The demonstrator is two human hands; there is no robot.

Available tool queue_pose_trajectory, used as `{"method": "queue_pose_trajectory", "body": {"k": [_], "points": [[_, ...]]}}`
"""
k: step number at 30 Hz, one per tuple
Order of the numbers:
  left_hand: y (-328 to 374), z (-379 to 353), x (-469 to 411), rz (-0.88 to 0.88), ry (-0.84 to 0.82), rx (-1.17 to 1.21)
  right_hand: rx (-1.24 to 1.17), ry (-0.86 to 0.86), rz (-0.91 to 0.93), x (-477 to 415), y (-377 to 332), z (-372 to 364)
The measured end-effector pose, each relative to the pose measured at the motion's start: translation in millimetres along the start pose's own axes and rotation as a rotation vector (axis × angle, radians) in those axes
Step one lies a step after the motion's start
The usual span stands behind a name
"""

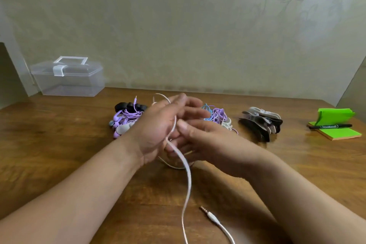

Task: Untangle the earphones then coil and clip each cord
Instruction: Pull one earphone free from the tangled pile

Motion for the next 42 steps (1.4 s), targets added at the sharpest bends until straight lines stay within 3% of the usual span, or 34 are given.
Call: {"method": "queue_pose_trajectory", "body": {"k": [2, 6, 8, 12, 13, 17, 22, 26, 30, 32, 36, 39, 42], "points": [[-5.8, -7.0, 4.5, 0.056, -0.054, -0.091, -0.082, 0.108, 0.056, -4.4, -0.7, 1.7], [-9.4, -6.1, 5.4, 0.136, -0.085, -0.04, -0.105, 0.116, 0.122, -3.1, -5.2, 6.5], [-4.1, 1.6, 1.7, 0.119, -0.08, 0.052, 0.03, 0.066, 0.096, 1.2, -5.7, 12.4], [6.3, 21.0, -6.1, 0.025, 0.029, 0.158, 0.431, -0.201, -0.108, 16.4, 0.4, 18.8], [7.7, 19.5, -4.5, 0.012, 0.032, 0.095, 0.44, -0.155, -0.103, 16.1, -1.7, 22.1], [1.9, 3.2, 6.4, -0.02, 0.005, -0.392, 0.27, 0.306, 0.099, 11.0, -22.1, 47.1], [-9.8, -21.8, 17.5, 0.003, -0.189, -0.757, 0.251, 0.205, 0.169, 7.9, -20.5, 29.8], [-9.8, -19.9, 18.1, -0.002, -0.197, -0.968, 0.109, 0.292, 0.161, 4.8, -18.5, 33.1], [-17.2, -23.3, 17.2, 0.043, -0.263, -1.115, -0.198, 0.38, 0.158, 5.5, -17.4, 42.1], [-17.3, -19.2, 14.1, 0.043, -0.223, -1.033, -0.153, 0.454, 0.18, 7.2, -19.5, 47.7], [-8.8, 2.5, 1.0, -0.002, 0.088, -0.403, 0.199, 0.502, 0.225, 11.7, -24.6, 48.1], [-2.2, 16.6, -5.2, -0.055, 0.229, -0.06, 0.315, 0.359, 0.118, 10.4, -20.4, 41.6], [2.3, 23.6, -6.3, -0.117, 0.235, -0.016, 0.388, 0.202, -0.063, 11.9, -13.3, 36.1]]}}
Point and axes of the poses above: each hand's wrist, its own x-axis away from the middle knuckle, its own z-axis out of the back of the hand, y = z × x, the point moved 5 cm from there along -x, towards the middle knuckle, and after that the axes turned 3 degrees about -x, right-handed, at the moved point
